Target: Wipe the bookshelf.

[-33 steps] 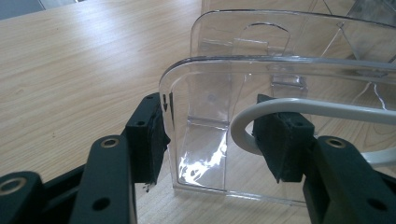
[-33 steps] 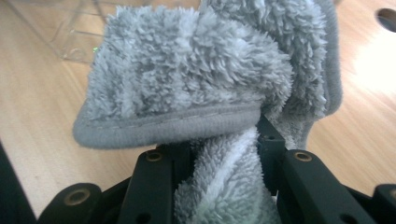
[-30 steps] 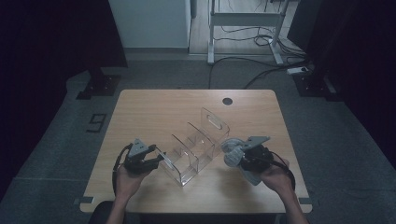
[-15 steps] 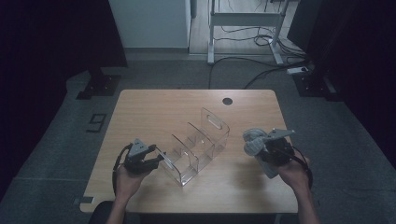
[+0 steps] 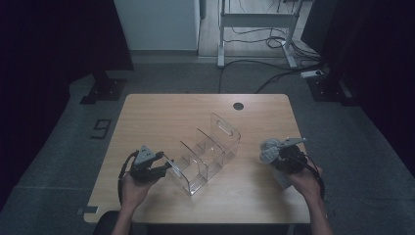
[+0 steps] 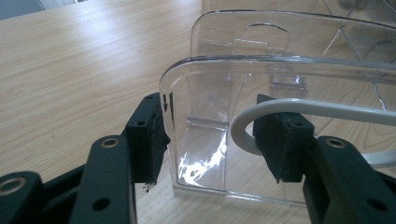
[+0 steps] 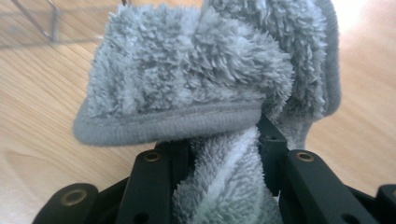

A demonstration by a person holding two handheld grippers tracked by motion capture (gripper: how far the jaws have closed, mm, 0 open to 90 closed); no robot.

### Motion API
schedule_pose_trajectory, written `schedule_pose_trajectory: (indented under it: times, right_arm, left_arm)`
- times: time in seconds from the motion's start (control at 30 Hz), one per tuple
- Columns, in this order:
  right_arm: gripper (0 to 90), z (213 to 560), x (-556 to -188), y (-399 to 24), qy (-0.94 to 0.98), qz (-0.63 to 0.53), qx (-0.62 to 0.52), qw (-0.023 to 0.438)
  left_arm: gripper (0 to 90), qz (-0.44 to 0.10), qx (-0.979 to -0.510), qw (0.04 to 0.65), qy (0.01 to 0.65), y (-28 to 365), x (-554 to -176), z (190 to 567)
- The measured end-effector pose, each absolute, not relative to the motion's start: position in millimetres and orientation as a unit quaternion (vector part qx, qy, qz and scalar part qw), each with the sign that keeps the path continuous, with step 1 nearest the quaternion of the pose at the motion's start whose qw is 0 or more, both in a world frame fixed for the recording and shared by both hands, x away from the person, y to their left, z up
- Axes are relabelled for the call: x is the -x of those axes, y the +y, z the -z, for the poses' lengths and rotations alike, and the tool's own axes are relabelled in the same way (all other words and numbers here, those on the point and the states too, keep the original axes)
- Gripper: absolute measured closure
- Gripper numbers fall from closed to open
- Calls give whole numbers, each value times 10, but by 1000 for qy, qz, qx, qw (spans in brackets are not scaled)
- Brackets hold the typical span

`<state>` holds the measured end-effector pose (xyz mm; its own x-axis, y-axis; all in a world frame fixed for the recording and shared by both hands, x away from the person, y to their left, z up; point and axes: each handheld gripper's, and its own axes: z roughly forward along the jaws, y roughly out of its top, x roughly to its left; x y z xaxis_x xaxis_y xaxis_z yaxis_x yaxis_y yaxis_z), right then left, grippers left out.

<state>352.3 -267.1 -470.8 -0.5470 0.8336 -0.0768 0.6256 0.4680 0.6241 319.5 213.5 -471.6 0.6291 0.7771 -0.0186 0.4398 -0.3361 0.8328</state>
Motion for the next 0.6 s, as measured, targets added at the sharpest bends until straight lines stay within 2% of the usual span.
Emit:
schedule_pose_trajectory:
  times: [0.1, 0.33, 0.47, 0.6]
  right_arm:
    - [624, 4895, -3590, -2667, 842, -263, -441, 167]
    - [572, 5073, -3647, -2643, 852, -244, -436, 156]
    - [471, 5167, -3662, -2633, 865, -229, -422, 144]
    - [425, 5160, -3662, -2632, 867, -230, -421, 136]
  left_arm:
    - [453, -196, -793, 430, 383, 2135, -3196, 4716]
    - [452, -197, -793, 430, 383, 2136, -3197, 4717]
    - [451, -198, -793, 430, 383, 2135, -3195, 4717]
    - [448, -199, -793, 429, 383, 2133, -3194, 4717]
